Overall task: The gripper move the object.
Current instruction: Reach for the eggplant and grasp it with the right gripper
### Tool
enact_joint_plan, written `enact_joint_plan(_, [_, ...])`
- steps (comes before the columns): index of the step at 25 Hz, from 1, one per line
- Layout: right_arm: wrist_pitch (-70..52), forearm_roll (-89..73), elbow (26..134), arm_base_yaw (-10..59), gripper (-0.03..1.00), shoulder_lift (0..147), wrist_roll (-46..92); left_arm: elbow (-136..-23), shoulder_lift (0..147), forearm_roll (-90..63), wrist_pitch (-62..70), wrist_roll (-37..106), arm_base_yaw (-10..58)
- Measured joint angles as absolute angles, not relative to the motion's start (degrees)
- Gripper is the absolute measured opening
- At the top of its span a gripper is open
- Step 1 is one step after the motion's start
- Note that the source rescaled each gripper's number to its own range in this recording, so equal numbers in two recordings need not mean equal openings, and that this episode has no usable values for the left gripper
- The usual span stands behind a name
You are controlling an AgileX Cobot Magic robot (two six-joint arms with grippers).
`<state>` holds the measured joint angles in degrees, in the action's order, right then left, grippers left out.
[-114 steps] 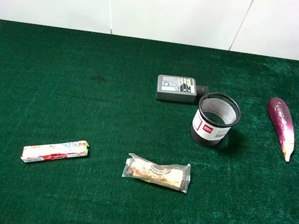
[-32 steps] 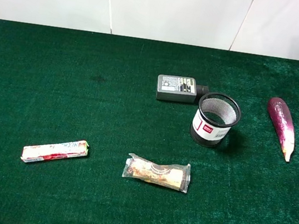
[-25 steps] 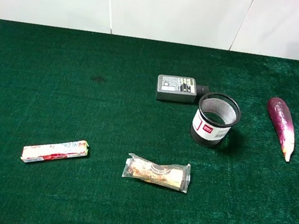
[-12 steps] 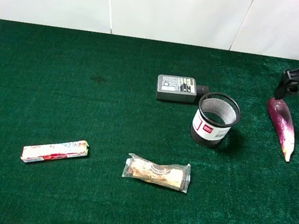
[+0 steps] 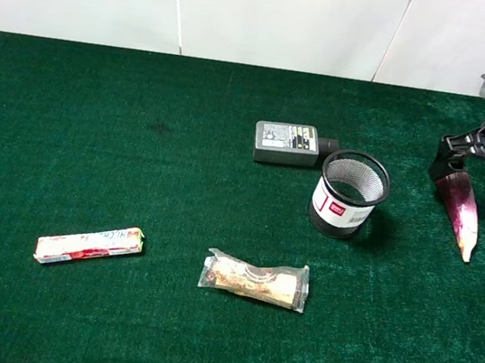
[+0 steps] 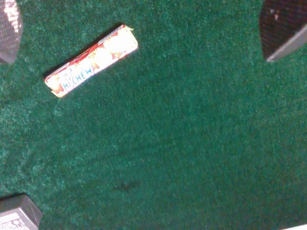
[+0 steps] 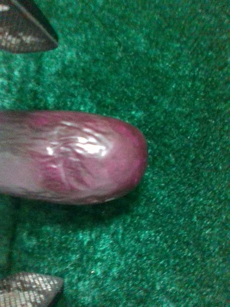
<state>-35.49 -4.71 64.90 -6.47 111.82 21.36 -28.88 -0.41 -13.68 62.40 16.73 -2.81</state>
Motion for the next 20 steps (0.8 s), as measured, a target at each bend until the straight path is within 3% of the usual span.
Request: enact_joint_plan(20, [-33.98, -4.66, 64.90, -6.47, 1.00, 115.85, 21.41, -28.88, -0.41, -13.68, 62.40, 16.73, -2.81])
